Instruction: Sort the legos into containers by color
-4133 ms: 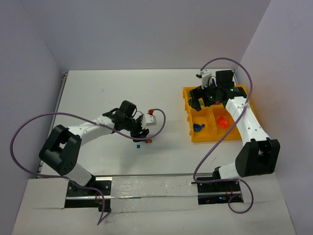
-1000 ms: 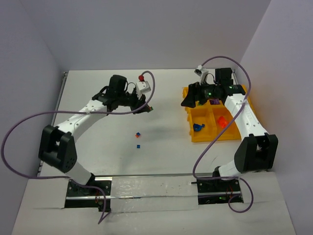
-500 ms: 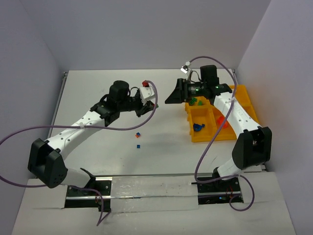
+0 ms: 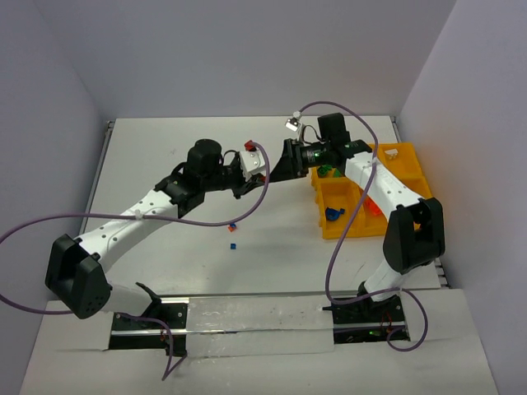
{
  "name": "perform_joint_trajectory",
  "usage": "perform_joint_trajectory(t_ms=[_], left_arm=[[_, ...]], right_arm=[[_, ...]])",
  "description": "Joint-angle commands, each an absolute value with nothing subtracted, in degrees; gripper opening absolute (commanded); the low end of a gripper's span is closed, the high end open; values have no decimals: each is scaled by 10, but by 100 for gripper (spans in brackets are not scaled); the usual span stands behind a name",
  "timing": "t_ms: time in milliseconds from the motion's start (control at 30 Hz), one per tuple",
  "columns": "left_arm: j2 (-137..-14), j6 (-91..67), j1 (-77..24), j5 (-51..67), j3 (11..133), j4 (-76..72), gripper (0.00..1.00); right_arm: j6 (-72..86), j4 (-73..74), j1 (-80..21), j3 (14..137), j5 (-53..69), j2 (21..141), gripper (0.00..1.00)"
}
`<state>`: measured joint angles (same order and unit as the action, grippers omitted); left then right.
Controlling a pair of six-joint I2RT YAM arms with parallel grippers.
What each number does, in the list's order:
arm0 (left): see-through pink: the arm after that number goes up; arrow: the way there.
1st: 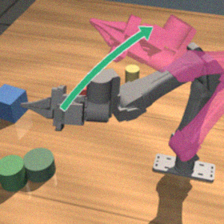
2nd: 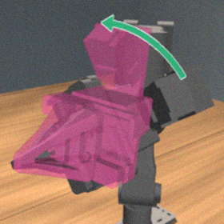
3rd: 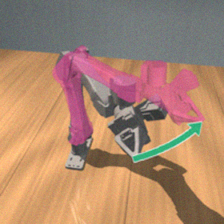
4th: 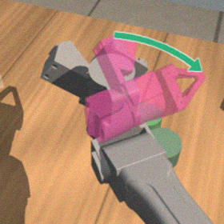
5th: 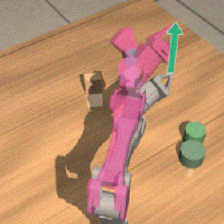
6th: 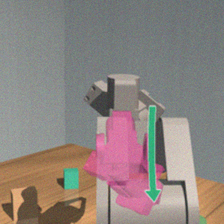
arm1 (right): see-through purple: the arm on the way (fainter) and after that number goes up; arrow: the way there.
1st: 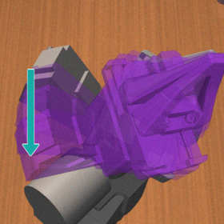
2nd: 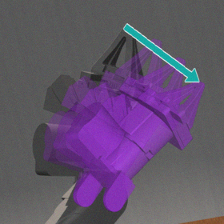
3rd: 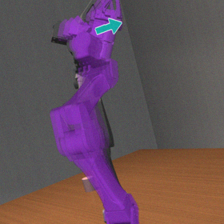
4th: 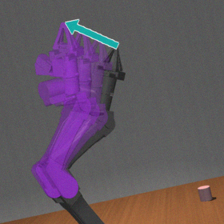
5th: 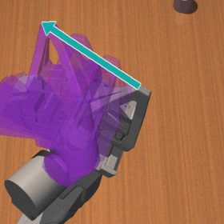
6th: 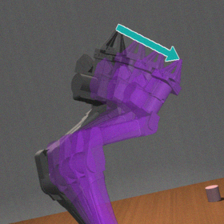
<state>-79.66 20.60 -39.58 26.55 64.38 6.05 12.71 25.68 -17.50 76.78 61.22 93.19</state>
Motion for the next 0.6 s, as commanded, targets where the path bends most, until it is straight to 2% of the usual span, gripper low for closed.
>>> perform_joint_trajectory(t_ms=[0,33,267,567], left_arm=[[-775,215,-401,266,646,27,1],[-775,218,-402,266,646,27,1],[-772,221,-403,266,642,23,0],[-768,224,-403,264,640,20,0]], right_arm=[[138,221,-178,799,644,932,59],[139,216,-178,799,649,933,55],[160,192,-183,795,684,935,44],[167,185,-186,798,693,944,40]])
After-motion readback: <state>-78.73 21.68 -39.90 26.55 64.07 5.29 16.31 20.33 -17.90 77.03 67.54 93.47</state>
